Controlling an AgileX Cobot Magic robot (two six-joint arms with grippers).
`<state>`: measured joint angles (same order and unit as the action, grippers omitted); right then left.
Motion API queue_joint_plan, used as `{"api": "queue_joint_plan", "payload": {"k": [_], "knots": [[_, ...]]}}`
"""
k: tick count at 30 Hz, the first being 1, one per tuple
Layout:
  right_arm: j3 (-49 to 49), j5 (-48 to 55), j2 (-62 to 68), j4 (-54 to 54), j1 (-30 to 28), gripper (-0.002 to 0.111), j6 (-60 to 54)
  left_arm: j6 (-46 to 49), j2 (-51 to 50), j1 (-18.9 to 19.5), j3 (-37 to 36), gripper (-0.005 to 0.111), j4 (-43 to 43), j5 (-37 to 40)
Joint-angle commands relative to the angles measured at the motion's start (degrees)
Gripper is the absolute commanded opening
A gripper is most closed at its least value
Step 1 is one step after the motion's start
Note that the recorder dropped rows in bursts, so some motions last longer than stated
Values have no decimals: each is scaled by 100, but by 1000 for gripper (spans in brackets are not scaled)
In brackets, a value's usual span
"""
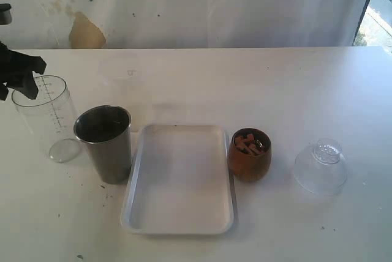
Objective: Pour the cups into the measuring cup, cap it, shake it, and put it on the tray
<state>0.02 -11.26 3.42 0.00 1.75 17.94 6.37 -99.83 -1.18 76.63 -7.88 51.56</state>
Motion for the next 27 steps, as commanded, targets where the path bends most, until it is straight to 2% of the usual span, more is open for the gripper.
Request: {"api": "queue_joint_plan", "payload": {"k": [1, 3, 7, 10, 12, 13, 14, 15, 16, 19, 22, 27], "knots": [[-2, -54, 40, -70, -6, 65, 2, 15, -186, -13, -26, 40, -190, 68], [-2, -54, 40, -70, -6, 65, 2, 2, -340, -13, -26, 42, -332, 135], [-2, -54, 40, -70, -6, 65, 2, 7, -510, -13, -26, 54, -403, 166], [-2, -54, 40, -70, -6, 65, 2, 126, -510, -13, -14, 54, -359, 155], [-2, -54, 40, -70, -6, 65, 2, 126, -510, -13, 8, 46, -279, 155], [-2, -54, 40, -70, -6, 65, 2, 126, -510, -13, 8, 38, -277, 171], [-2, -43, 40, -70, -6, 65, 2, 213, -495, -13, 8, 17, -277, 210], [-2, -43, 40, -70, -6, 65, 2, 331, -483, -13, 8, 4, -277, 238], [-2, -43, 40, -70, -6, 65, 2, 475, -458, -13, 8, 1, -267, 263], [-2, -43, 40, -70, -6, 65, 2, 544, -335, -13, 11, 0, -122, 416], [-2, -43, 40, -70, -6, 65, 2, 436, -128, -13, 22, 0, 422, 572], [-2, -43, 40, -70, -6, 65, 2, 130, 249, -13, 413, 0, 788, 1189]]}}
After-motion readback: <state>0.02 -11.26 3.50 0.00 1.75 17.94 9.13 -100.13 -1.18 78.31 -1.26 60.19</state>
